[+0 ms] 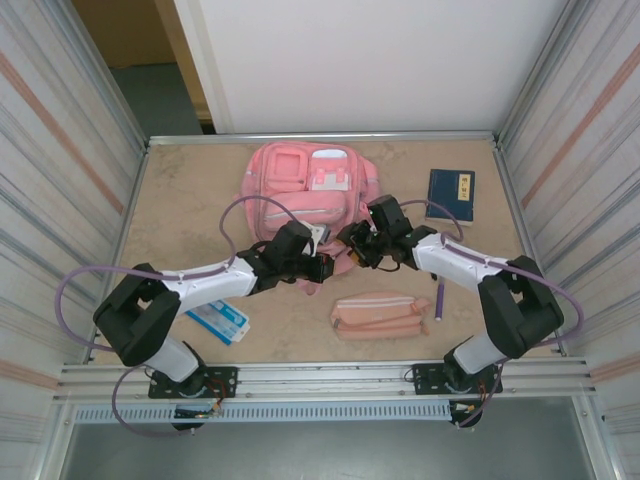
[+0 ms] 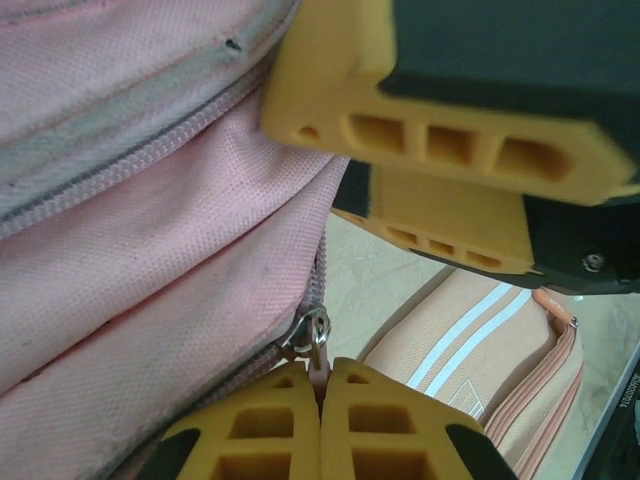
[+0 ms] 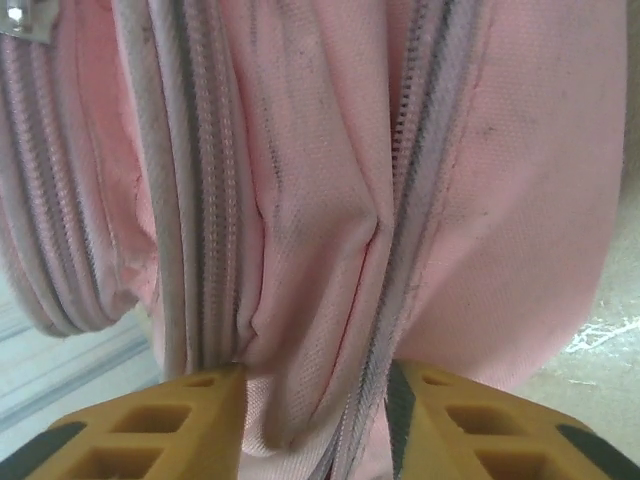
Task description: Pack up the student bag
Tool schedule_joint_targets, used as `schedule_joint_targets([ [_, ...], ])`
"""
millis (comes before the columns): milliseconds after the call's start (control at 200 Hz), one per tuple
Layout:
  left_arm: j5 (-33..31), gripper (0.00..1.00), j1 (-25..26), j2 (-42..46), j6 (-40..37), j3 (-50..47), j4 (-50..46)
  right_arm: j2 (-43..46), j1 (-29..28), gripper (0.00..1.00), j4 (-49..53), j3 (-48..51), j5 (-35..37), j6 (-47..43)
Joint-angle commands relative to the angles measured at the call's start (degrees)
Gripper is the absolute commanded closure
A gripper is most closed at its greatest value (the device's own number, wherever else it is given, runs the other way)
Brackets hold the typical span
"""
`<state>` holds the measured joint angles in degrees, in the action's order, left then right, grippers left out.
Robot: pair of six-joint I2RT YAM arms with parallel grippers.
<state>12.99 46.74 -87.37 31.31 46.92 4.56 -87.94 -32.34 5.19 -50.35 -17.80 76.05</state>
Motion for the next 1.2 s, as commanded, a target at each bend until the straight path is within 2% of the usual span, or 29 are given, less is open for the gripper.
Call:
schedule_joint_targets([
  [0,0.1,1.0,0.4,4.1,-0.8,-0.6,4.8,-1.3,0.0,0.76,-1.6,-0.5,0.3,1.1],
  [50,-0.4,1.0,0.3,4.6,-1.2,-1.2,5.6,-1.5,0.1,0.91,-1.8,-0.4,0.2,1.1],
  [100,-0.5,1.0,0.3,4.8,-1.5,-1.5,4.6,-1.5,0.4,1.0,-1.8,-0.2,-0.2,0.6],
  [210,-3.7,1.0,-0.3,5.8,-3.8,-2.2,-0.4,-0.3,3.4,1.0,1.2,-0.5,-1.4,-3.7],
  [296,-5.7,1.0,-2.9,7.6,-4.0,-5.4,-1.9,0.7,7.0,1.0,8.3,-2.6,-1.9,-13.2],
  [401,-4.4,1.0,-6.9,9.6,-3.9,-9.0,-2.3,0.2,12.2,1.0,15.3,-5.7,-4.2,-23.6],
  [566,-0.4,1.0,-9.2,9.2,-3.6,-10.5,-1.4,-5.3,19.1,1.0,16.5,-9.2,-14.5,-32.0],
  [697,3.1,1.0,-6.4,6.2,-1.1,-8.8,1.6,-9.1,20.2,0.76,14.8,-11.9,-15.6,-34.0],
  [767,5.6,1.0,-5.8,4.7,1.9,-8.0,4.5,-8.4,20.4,0.52,16.8,-12.4,-14.5,-31.1],
  [842,5.9,1.0,-4.9,3.5,3.6,-6.2,5.1,-4.2,19.9,0.38,20.5,-10.5,-9.7,-25.8],
  [1002,1.8,1.0,-0.8,2.3,0.3,-1.0,2.9,8.7,14.9,0.31,23.7,-2.8,0.5,-18.2],
  [1092,2.9,1.0,0.8,1.3,-0.7,2.4,1.6,14.8,11.4,0.3,22.1,1.4,3.7,-13.3],
  [1198,4.0,1.0,2.5,-0.2,-0.9,3.8,4.5,18.7,7.3,0.3,18.8,4.3,7.1,-5.7],
])
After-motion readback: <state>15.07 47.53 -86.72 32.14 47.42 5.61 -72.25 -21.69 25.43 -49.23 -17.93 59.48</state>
